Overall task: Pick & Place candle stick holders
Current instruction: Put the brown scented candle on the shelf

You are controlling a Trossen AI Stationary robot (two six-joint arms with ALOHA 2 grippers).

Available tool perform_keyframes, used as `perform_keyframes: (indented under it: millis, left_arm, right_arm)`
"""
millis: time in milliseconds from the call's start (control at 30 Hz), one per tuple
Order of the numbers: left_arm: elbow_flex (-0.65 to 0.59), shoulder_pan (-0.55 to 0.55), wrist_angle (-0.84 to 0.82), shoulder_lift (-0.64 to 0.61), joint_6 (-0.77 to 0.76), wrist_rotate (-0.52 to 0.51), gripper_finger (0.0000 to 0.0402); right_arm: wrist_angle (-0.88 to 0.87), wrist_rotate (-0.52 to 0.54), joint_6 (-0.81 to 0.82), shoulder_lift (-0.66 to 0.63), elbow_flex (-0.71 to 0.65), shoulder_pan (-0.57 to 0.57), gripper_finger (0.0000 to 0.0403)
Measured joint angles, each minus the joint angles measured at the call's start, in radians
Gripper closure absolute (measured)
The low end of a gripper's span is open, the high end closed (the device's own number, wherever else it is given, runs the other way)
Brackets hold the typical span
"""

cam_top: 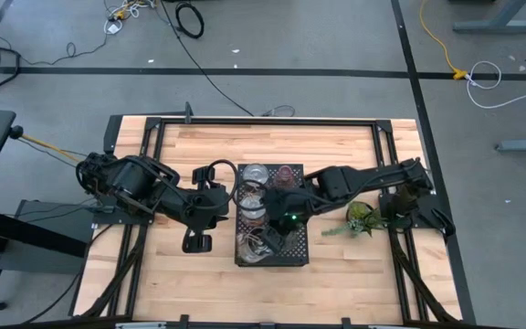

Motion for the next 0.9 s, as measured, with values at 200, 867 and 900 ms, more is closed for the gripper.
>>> perform_keyframes:
  millis: [200, 867, 900]
  left_arm:
    - [0.000, 0.000, 0.000, 0.000, 0.000, -0.004, 0.0329]
    - [0.000, 0.000, 0.000, 0.000, -0.001, -0.015, 0.0329]
    - [0.000, 0.000, 0.000, 0.000, -0.001, -0.015, 0.0329]
  right_arm:
    - [-0.008, 0.000, -0.016, 0.000, -0.030, -0.030, 0.0403]
    - [0.048, -0.061, -0.063, 0.000, -0.115, -0.071, 0.0403]
    - [0.049, -0.065, -0.069, 0.000, -0.115, -0.071, 0.0402]
